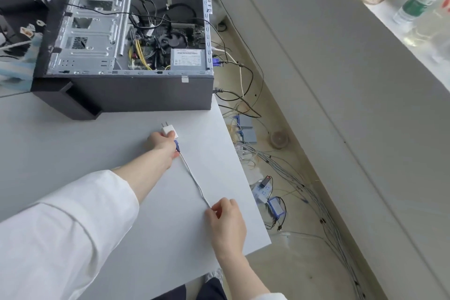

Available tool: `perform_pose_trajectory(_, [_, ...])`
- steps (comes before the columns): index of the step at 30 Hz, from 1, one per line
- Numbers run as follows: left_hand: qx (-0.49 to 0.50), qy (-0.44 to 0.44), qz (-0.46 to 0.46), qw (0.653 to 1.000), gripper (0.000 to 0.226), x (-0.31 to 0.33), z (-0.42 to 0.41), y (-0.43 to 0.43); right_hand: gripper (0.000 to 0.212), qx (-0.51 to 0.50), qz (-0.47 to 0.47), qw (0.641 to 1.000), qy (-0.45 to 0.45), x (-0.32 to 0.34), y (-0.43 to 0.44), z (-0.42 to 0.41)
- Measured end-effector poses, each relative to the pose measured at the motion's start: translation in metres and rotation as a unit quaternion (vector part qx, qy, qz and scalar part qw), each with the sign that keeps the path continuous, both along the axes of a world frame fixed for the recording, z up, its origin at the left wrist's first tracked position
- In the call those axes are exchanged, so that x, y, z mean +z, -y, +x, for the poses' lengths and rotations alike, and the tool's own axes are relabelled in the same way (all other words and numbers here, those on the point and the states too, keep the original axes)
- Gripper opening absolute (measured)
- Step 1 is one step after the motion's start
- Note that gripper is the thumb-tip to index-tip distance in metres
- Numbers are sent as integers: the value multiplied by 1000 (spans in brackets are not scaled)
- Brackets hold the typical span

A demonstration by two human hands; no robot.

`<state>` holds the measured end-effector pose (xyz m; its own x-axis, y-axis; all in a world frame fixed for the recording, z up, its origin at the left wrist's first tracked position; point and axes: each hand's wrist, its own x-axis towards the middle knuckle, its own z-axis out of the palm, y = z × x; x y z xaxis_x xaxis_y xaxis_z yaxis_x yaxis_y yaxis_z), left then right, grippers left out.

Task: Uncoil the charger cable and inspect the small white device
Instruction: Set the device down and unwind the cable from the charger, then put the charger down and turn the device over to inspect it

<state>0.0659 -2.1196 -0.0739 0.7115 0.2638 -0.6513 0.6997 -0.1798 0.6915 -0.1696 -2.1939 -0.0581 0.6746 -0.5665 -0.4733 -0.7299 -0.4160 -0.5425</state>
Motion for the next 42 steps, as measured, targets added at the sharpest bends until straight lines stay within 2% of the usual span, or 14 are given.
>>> perform_pose_trajectory(7, [2, -10, 32, 999, 5, 2, 5, 3, 11, 36, -4, 999, 0, -1, 3, 0])
perform_pose_trajectory(11, [-22, -24, 78, 996, 29, 0, 9, 0, 13, 51, -9, 999, 1, -2, 5, 0])
perform_pose_trajectory(14, [-37, -25, 86, 995, 33, 6, 8, 1, 14, 66, -15, 998, -2, -3, 7, 2])
perform_pose_trajectory(20, [-76, -4, 129, 989, 56, 19, 13, -8, 17, 95, -15, 995, -23, -3, 14, 5])
perform_pose_trajectory(26, [-195, 62, 92, 975, 45, 58, 22, -39, 37, 111, -9, 994, -10, 3, 18, 16])
perform_pose_trajectory(29, [-218, 103, 64, 968, 30, 80, 16, -65, 39, 125, -18, 992, 13, 6, 17, 27])
perform_pose_trajectory(35, [-228, 124, 13, 966, 11, 99, -16, -125, 45, 180, -18, 979, 89, 14, 1, 56])
perform_pose_trajectory(38, [-233, 108, -50, 965, 30, 99, -39, -152, 51, 225, 19, 968, 108, 19, -12, 73])
perform_pose_trajectory(42, [-264, 77, -94, 957, 100, 92, -65, -184, 64, 283, 59, 951, 106, 22, -31, 93])
